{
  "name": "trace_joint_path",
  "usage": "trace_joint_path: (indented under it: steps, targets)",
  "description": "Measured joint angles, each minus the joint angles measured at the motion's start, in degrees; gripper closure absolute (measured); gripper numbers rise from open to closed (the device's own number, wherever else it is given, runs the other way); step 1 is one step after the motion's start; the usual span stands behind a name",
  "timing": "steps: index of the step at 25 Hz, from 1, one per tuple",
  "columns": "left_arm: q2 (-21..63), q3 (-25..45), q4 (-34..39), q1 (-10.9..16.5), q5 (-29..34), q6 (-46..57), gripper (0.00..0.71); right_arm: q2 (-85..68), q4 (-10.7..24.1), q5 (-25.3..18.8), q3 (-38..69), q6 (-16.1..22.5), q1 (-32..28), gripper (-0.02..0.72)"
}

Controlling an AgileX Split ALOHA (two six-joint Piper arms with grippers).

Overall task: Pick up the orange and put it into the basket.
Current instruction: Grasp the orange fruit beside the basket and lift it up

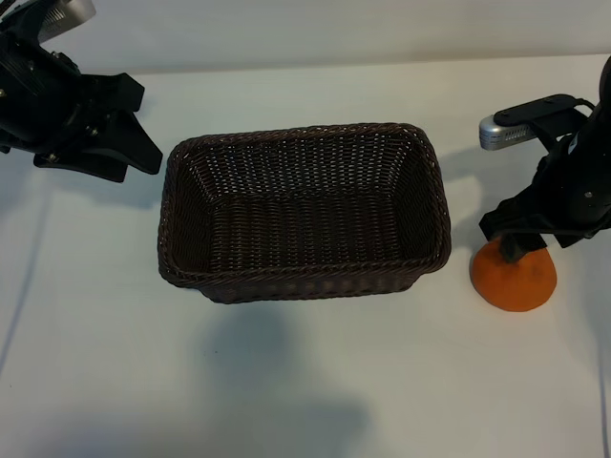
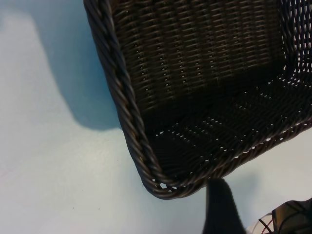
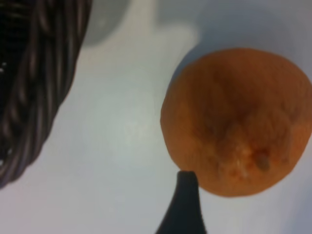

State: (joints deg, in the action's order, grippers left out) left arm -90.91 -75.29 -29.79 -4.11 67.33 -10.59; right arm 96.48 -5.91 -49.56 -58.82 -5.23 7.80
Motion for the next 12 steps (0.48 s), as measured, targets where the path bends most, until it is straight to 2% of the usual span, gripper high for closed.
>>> trace_joint_path:
  steps: [7, 12]
  targets:
    - [0.00, 0.00, 0.00, 0.00, 0.00, 0.00, 0.248, 2.16, 0.13, 8.13, 4.23, 0.00, 0.00, 0.108]
    - [0.00, 0.00, 0.00, 0.00, 0.00, 0.00, 0.249, 3.00, 0.18, 9.60, 4.67, 0.00, 0.00, 0.136]
